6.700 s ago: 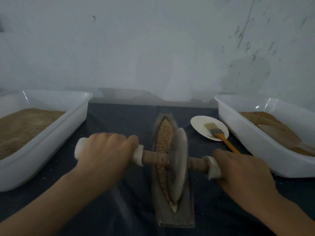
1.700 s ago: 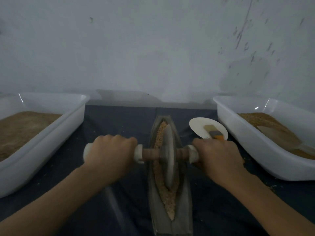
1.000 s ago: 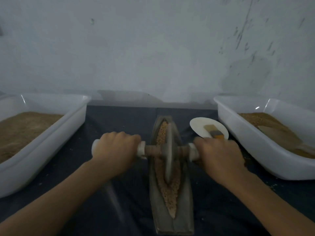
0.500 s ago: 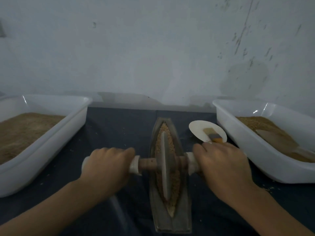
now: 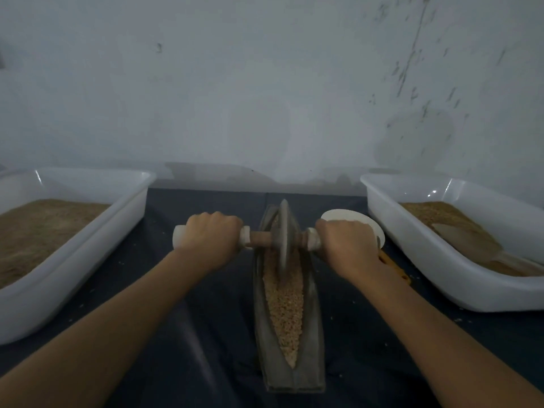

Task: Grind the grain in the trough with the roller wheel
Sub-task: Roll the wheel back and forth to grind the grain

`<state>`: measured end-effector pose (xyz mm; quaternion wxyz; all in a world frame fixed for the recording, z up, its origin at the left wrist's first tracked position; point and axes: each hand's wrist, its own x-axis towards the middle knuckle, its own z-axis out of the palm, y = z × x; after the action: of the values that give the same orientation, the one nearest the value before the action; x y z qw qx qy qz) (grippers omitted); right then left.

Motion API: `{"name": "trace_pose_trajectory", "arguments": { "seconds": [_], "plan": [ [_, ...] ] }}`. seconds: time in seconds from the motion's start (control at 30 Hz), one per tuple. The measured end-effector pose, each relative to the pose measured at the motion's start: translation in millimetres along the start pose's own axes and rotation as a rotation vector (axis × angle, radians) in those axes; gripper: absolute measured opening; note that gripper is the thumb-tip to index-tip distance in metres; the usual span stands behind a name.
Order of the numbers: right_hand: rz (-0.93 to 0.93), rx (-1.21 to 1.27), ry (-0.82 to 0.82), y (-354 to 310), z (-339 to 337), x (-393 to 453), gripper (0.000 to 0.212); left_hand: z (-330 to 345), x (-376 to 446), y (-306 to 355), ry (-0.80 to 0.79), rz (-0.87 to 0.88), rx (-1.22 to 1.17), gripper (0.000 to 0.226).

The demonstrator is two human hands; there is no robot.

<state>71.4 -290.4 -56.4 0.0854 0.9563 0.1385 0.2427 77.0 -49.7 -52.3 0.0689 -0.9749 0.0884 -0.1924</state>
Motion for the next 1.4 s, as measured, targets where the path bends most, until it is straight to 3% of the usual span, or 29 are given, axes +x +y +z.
{"name": "trace_pose_trajectory", "arguments": {
  "seconds": [0.07,0.17,0.2,0.27,0.4,0.5,0.67,0.83,0.93,1.07,1.17,1.33,1.4],
  "plan": [
    [-0.052,0.029,0.027,-1,-9,-32,0.022,-8,-30,1,0.018,0.022,0.034,0.023],
    [-0.101,0.043,0.152,-6,-32,-77,0.050,-19,-79,-1,0.175,0.199,0.055,0.046],
    [-0.100,0.036,0.152,-7,-36,-84,0.055,-22,-87,-3,0.232,0.251,0.045,0.053],
    [-0.086,0.062,0.075,-5,-32,-85,0.054,-26,-88,-6,0.200,0.233,0.080,0.058],
    [0.014,0.076,-0.001,3,-3,-43,0.021,-17,-35,7,0.125,0.105,0.191,0.025],
    [0.054,0.030,0.057,6,19,-4,0.017,-6,5,5,0.023,0.068,0.114,0.010],
    [0.040,0.066,0.023,8,15,-4,0.017,-9,1,3,0.057,0.088,0.093,0.010],
    [-0.053,0.119,0.124,-2,-20,-77,0.055,-24,-64,6,0.216,0.228,0.174,0.049],
    [-0.080,0.110,0.114,1,-25,-95,0.055,-32,-81,2,0.269,0.276,0.137,0.068],
    [-0.060,0.020,0.098,3,-11,-61,0.048,-13,-50,3,0.123,0.131,0.111,0.040],
    [-0.009,-0.021,0.080,3,3,-11,0.022,2,-15,-1,0.038,0.028,0.002,0.023],
    [0.029,-0.015,-0.048,-3,-6,4,0.016,7,-5,-3,0.012,0.011,-0.041,0.017],
    [-0.038,-0.085,-0.016,-6,-19,-24,0.020,5,-30,-5,-0.002,0.023,-0.069,0.022]
  ]
}}
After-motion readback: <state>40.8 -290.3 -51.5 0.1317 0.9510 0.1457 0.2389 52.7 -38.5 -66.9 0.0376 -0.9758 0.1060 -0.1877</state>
